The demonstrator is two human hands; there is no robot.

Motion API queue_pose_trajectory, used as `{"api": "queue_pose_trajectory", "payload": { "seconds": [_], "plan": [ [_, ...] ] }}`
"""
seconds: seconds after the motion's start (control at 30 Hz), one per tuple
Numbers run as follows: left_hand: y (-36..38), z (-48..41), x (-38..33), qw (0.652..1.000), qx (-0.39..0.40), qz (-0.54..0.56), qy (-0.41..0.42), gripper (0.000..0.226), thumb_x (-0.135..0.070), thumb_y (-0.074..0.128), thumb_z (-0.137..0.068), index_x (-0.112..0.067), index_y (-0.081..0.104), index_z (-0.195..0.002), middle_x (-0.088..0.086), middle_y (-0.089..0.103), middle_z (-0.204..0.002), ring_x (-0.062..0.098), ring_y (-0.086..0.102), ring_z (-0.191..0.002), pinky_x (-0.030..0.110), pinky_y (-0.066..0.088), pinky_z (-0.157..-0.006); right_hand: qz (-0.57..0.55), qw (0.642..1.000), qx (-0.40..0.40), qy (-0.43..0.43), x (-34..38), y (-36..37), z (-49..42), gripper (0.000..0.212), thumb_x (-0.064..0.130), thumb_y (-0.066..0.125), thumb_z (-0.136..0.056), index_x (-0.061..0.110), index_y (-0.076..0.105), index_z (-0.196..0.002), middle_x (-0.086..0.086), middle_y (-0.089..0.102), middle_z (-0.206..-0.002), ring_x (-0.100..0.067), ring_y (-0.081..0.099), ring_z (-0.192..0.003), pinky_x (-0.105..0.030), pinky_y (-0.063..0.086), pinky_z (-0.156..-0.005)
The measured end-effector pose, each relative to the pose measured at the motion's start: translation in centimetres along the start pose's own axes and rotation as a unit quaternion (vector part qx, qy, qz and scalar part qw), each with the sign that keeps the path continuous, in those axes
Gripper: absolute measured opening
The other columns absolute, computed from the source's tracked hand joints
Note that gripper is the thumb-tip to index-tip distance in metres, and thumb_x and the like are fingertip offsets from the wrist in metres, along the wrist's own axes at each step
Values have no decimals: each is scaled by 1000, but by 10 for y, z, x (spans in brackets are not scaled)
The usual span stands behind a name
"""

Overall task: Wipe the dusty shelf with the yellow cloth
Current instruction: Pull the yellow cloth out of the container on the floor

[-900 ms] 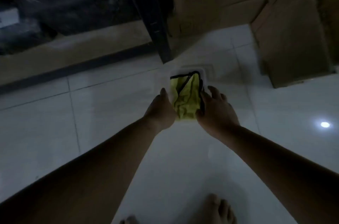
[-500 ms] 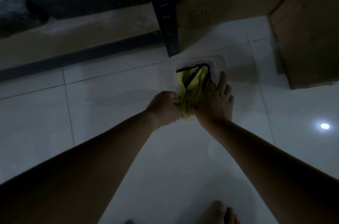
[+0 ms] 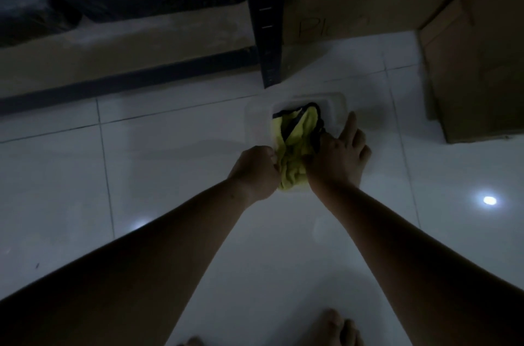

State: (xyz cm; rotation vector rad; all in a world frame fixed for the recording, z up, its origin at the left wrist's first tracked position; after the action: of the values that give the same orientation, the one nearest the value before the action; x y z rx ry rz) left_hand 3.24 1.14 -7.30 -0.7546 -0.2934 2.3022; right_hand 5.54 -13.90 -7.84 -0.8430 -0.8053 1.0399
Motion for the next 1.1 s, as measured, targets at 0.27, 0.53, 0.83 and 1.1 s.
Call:
{"api": "queue_pose_trajectory", "payload": {
  "seconds": [0.27, 0.53, 0.83, 1.1],
  "plan": [
    [-3, 3, 7, 1000, -16, -18, -16, 31, -13, 57, -101, -2, 64, -130, 19, 71, -120, 35, 70, -107, 47, 60, -92, -101, 979, -84, -154, 2, -24, 21, 30, 24, 60, -87, 11, 58, -114, -12, 39, -150, -32, 34, -139, -49, 31, -111],
    [-22, 33, 0, 997, 13, -80, 12, 64, -33, 50, -107, -13, 24, -163, 11, 48, -157, 30, 50, -140, 30, 44, -104, -503, 861, -20, 77, -26, -56, 47, 45, -4, 57, -73, 22, 49, -108, 6, 62, -81, -1, 63, -65, -14, 48, -46],
    [-117, 178, -85, 985, -30, -119, 123, 71, -33, 53, -106, -29, 15, -166, 3, 36, -166, 24, 39, -150, 41, 39, -119, -665, 725, 144, 110, 28, -195, 121, 27, 26, 70, -87, 22, 65, -112, -2, 75, -106, -22, 72, -97, -40, 59, -84],
    [-245, 393, -160, 968, -105, -105, 200, 68, -31, 54, -105, -30, 21, -164, -2, 33, -167, 18, 37, -150, 27, 32, -116, -686, 709, 154, 57, 83, -399, 228, 21, 23, 71, -87, 23, 68, -108, -1, 75, -107, -22, 72, -100, -42, 57, -85]
  ]
}}
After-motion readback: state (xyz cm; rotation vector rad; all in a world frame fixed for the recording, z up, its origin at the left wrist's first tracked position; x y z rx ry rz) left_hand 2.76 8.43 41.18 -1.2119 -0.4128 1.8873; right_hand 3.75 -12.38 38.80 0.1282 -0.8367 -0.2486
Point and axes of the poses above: each hand's wrist, its own z-axis away from the middle knuckle, its own y-axis out of the palm, x = y × z, the point moved 6 cm from there along -z, towards the middle knuckle
